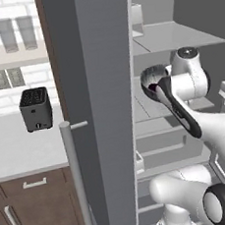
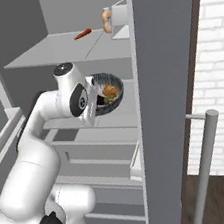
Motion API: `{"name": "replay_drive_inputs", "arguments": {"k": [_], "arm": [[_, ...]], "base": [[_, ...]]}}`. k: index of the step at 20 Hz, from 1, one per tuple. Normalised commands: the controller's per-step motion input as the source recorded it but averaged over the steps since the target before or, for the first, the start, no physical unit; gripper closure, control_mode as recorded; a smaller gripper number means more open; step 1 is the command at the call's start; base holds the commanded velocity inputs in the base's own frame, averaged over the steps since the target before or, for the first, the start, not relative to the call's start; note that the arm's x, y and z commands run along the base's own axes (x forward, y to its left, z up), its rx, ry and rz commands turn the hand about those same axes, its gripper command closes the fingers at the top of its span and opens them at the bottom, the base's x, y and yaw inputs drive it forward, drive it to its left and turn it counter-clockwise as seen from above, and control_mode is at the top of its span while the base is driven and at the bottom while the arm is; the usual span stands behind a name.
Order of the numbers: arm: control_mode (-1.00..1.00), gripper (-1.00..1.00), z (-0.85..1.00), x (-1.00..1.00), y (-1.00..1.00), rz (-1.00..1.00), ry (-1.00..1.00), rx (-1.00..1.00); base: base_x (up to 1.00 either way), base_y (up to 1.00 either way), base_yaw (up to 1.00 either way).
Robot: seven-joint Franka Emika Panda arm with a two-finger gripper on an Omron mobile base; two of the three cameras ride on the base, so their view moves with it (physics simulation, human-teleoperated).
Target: Pick the chicken drumstick and eggplant from their plates and place them in the bowl. Then put the bowl in the fridge.
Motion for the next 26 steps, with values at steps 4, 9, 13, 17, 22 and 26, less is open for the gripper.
{"name": "replay_drive_inputs", "arguments": {"k": [4,9,13,17,22,26], "arm": [[-1.0,1.0,0.0,0.1,-0.05,0.04,-0.11,0.02],[-1.0,1.0,-0.32,0.66,-0.2,0.0,0.04,0.02],[-1.0,1.0,-0.56,0.82,-0.07,0.04,0.13,0.03],[-1.0,1.0,-0.45,0.78,0.0,0.09,0.01,0.04],[-1.0,1.0,-0.1,0.83,0.0,0.08,0.01,0.06],[-1.0,1.0,0.0,0.76,0.0,0.03,0.05,0.02]], "base": [[0.0,0.0,0.0],[0.0,0.0,0.0],[0.0,0.0,0.0],[0.0,0.0,0.0],[0.0,0.0,0.0],[0.0,0.0,0.0]]}}
